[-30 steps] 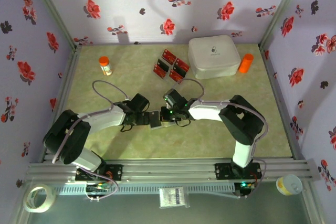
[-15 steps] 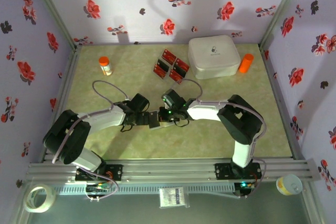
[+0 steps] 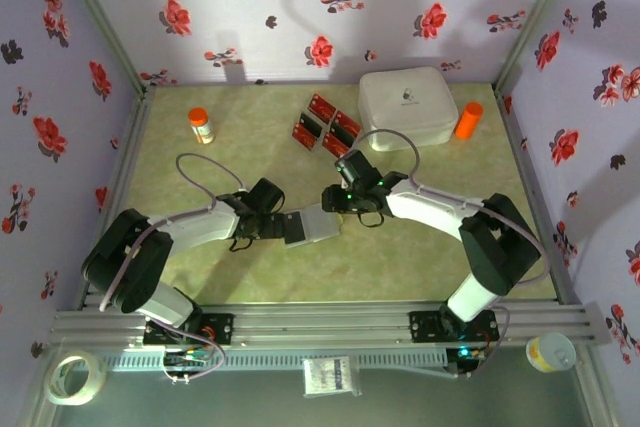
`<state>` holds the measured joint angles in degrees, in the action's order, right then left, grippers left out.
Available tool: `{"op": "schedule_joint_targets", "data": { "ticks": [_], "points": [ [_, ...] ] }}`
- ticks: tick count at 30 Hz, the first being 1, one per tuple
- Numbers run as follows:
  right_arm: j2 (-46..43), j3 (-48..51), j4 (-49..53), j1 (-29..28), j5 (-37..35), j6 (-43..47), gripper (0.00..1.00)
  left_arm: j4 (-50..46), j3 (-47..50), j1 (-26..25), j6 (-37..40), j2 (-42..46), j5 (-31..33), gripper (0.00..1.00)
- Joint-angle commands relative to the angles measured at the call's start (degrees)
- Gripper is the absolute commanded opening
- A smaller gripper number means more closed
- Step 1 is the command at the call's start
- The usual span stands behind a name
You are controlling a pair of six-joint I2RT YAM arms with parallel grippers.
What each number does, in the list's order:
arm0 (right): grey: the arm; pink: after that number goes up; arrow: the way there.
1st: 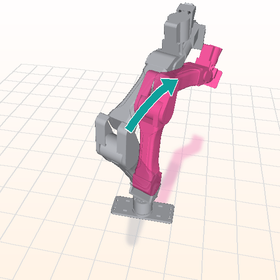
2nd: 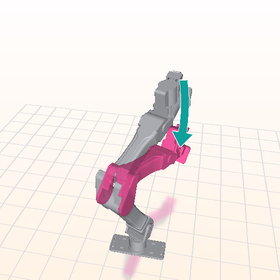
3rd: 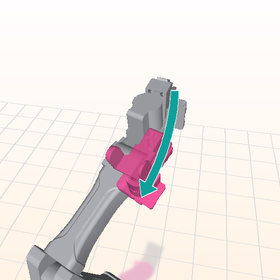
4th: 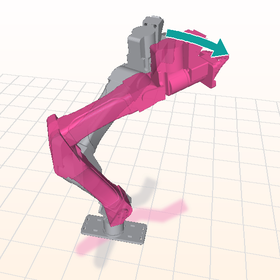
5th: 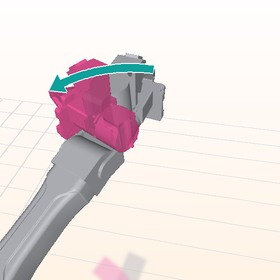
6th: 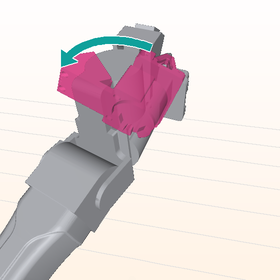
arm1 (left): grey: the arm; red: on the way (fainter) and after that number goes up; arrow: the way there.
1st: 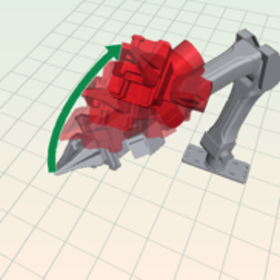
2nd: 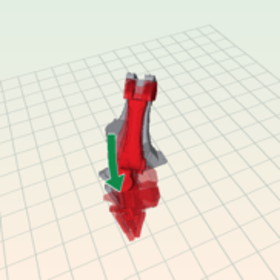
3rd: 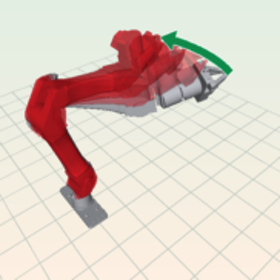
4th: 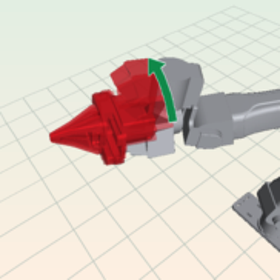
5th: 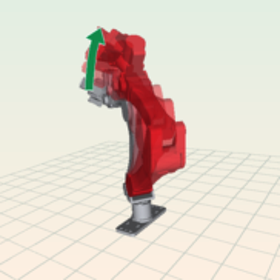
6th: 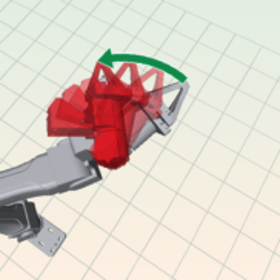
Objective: Put the credit cards into the card holder
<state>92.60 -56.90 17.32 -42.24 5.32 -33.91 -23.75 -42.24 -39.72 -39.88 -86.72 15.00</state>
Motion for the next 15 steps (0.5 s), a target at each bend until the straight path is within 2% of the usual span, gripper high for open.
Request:
{"op": "schedule_joint_targets", "data": {
  "ticks": [1,4,6,8,9,12,15],
  "points": [
    [1.69,0.18,5.04,-0.12,-4.02,3.65,0.50,-0.04,0.14,0.48,1.37,-0.73,0.57,1.00],
    [3.54,-0.69,4.91,-0.04,-4.26,4.11,0.50,-0.08,0.05,0.52,1.44,-0.68,0.61,1.00],
    [4.33,-0.93,4.60,0.22,-4.43,4.27,0.45,-0.24,-0.04,0.53,1.48,-0.67,0.62,1.00],
    [4.47,-0.63,4.24,0.55,-4.61,4.21,0.34,-0.38,-0.17,0.53,1.52,-0.42,0.49,1.00],
    [4.36,-0.27,4.05,0.70,-4.62,4.12,0.22,-0.50,-0.26,0.57,1.63,-0.34,0.56,1.00],
    [3.20,1.25,2.98,0.75,-3.88,3.21,0.02,-1.31,-1.06,0.70,2.07,0.14,0.54,1.00],
    [1.70,3.45,1.10,0.80,-2.28,1.51,0.00,-2.44,-2.30,1.38,2.96,0.76,0.17,1.00]
  ]
}}
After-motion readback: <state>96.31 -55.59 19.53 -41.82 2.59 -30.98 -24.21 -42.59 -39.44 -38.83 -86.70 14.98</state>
